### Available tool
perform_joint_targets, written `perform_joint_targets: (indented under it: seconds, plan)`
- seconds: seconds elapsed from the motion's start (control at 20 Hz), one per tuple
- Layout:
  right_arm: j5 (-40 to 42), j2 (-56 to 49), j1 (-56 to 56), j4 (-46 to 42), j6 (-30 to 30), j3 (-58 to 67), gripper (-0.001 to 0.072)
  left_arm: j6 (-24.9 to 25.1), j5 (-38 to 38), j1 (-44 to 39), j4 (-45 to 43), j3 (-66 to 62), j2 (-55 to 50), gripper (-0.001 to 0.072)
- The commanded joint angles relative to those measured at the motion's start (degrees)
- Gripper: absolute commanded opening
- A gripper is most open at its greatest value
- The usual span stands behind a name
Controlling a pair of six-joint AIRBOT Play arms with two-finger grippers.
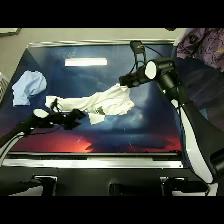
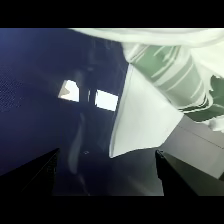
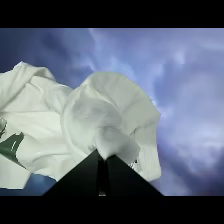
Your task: Fold the clothes and pants, and hang the long-sleeved shirts on hangers.
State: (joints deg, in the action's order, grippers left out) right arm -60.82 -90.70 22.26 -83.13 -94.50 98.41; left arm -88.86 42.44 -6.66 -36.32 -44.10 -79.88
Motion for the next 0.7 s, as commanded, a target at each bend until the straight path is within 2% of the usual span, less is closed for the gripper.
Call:
perform_joint_targets:
  seconds: [0.0,0.2,0.25,0.3,0.35,0.4,0.45,0.5,0.65]
  plan:
    - [-1.1,0.0,0.0,0.0,0.1,0.0,0.0027,1.5,-3.4,-6.1,4.9,-0.3,-4.9,0.072]
    - [-1.9,0.1,0.0,0.2,0.0,0.0,0.0027,1.5,-3.6,-8.3,4.9,-3.7,-8.0,0.0718]
    - [-2.1,0.1,0.0,0.2,0.0,0.0,0.0027,1.5,-3.5,-8.3,4.9,-4.9,-8.9,0.0695]
    - [-2.1,0.0,0.0,0.2,0.0,0.0,0.0027,1.5,-3.5,-8.3,4.9,-6.0,-9.7,0.0606]
    - [-2.1,0.1,0.0,0.2,0.0,0.0,0.0027,1.4,-3.5,-8.3,4.9,-7.1,-10.8,0.0558]
    - [-2.2,0.1,0.0,0.2,0.0,0.0,0.0027,1.4,-3.1,-8.3,4.9,-8.2,-11.7,0.0417]
    - [-2.2,0.1,0.0,0.2,0.0,0.0,0.0027,1.5,-2.4,-8.3,4.9,-9.1,-12.5,0.0161]
    - [-2.3,0.1,0.0,0.1,0.0,0.0,0.0027,2.7,-1.4,-8.2,4.9,-10.0,-12.6,0.0016]
    - [-1.0,0.6,0.0,-3.0,-0.1,0.0,0.0027,4.8,3.8,-5.5,4.0,-15.2,-10.0,0.0012]
